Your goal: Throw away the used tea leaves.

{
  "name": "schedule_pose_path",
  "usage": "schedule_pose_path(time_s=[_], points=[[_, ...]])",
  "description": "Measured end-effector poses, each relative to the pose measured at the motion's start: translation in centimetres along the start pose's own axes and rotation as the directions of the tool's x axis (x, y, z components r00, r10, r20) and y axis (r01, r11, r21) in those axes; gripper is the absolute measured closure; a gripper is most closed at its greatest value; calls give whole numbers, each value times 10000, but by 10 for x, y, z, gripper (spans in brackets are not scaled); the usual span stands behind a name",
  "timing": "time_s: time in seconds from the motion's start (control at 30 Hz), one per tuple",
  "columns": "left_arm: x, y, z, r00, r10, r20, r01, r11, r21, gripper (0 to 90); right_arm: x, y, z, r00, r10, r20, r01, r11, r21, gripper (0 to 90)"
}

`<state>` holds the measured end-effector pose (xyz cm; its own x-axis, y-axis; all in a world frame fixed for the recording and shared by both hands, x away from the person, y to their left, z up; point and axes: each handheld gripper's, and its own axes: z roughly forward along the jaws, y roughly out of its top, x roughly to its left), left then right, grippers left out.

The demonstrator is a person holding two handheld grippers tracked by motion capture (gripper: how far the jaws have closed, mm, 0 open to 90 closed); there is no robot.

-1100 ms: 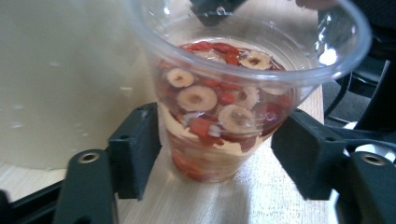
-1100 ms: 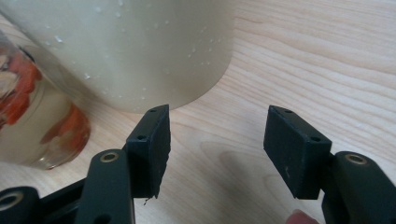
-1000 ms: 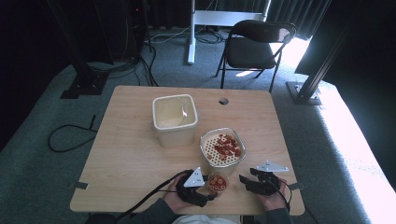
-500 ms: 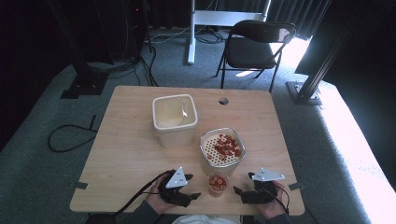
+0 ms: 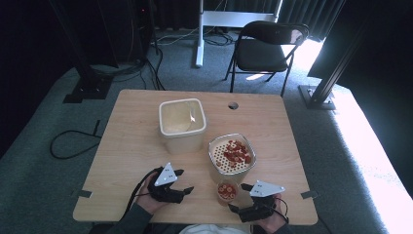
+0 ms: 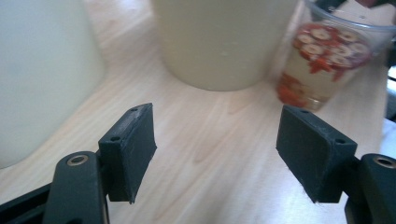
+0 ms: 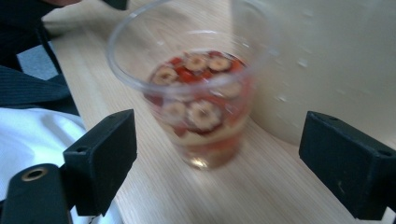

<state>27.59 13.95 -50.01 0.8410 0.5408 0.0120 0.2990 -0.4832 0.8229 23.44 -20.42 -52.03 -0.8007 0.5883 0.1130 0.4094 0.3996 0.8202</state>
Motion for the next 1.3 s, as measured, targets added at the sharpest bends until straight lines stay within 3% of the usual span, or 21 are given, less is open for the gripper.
schedule_pose_path(time_s=[0.23,0.37,0.63,0.83,1.1,1.3], points=[[11,0,-9,9990,-231,-390,222,9995,-224,290,6,6,10,9998,-182,3,182,9992,-368,110],[13,-1,-12,9982,-313,-508,299,9991,-296,290,9,8,16,9995,-308,-39,306,9985,-465,164],[15,-4,-12,9976,-428,-543,412,9987,-304,291,14,7,23,9986,-476,215,493,9949,-880,289],[15,-5,-12,9974,-496,-526,479,9983,-336,292,14,7,26,9979,-631,173,646,9920,-1086,318],[20,-5,-17,9962,-617,-619,591,9973,-432,294,13,6,24,9971,-740,160,753,9904,-1163,413],[26,-6,-24,9938,-810,-757,765,9953,-600,296,11,3,15,9976,-615,311,646,9917,-1112,424]])
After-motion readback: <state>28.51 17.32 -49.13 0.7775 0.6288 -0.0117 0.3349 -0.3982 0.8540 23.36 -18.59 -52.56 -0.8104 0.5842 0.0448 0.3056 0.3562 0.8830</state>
